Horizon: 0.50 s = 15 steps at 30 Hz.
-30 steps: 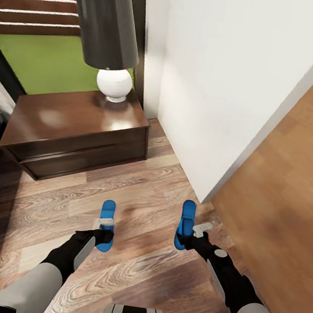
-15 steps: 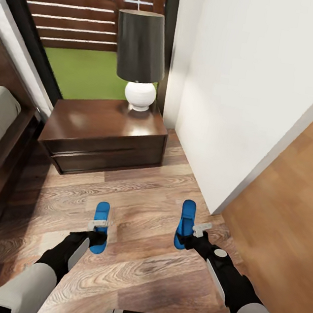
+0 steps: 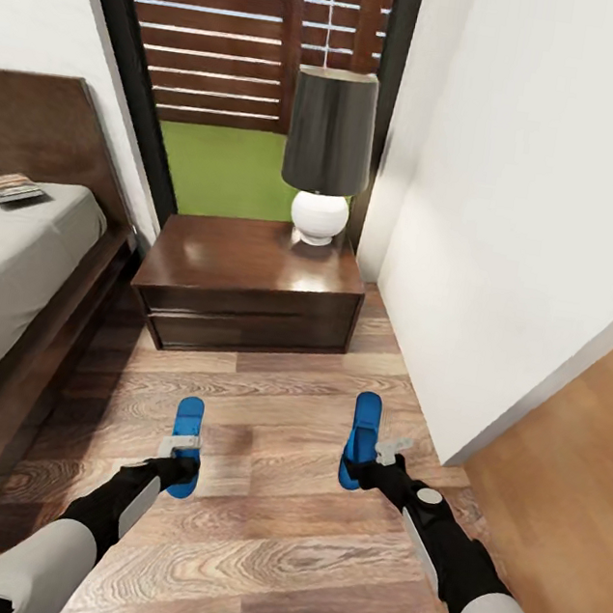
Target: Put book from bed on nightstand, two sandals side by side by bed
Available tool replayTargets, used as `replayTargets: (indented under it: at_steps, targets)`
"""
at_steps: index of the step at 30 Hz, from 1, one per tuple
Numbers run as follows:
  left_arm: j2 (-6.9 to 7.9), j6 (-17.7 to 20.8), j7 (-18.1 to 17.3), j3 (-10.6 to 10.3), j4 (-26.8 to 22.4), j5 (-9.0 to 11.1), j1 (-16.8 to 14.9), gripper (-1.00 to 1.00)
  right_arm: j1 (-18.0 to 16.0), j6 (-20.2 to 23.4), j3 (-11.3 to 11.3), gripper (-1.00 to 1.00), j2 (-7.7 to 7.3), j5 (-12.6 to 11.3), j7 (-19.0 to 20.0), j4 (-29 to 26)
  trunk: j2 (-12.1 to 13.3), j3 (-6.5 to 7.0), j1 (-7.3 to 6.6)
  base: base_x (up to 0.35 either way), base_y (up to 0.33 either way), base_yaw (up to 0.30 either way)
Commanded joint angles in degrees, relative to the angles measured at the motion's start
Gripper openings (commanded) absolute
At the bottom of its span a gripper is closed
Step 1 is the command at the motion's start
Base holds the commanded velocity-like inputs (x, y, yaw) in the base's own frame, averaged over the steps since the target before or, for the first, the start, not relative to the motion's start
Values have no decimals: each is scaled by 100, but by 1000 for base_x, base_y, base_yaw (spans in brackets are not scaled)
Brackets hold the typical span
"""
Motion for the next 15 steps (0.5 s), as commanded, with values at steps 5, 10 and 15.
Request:
replayTargets:
  at_steps: [5, 10, 15]
  targets:
    - [7, -5, 5, 0, 3, -3, 0, -100, 0, 1, -12, -100, 121, 9, -17, 1, 7, 112, -12, 222, -189, 282]
    - [14, -34, 5, 6, -3, -8, 0, -100, 0, -5, -26, -100, 127, 8, -23, 0, 14, 222, -25, 43, -50, 282]
    - [15, -44, 13, 2, -7, -20, 0, -100, 0, -6, -30, -100, 127, 3, -31, 0, 21, 333, -38, 5, -6, 282]
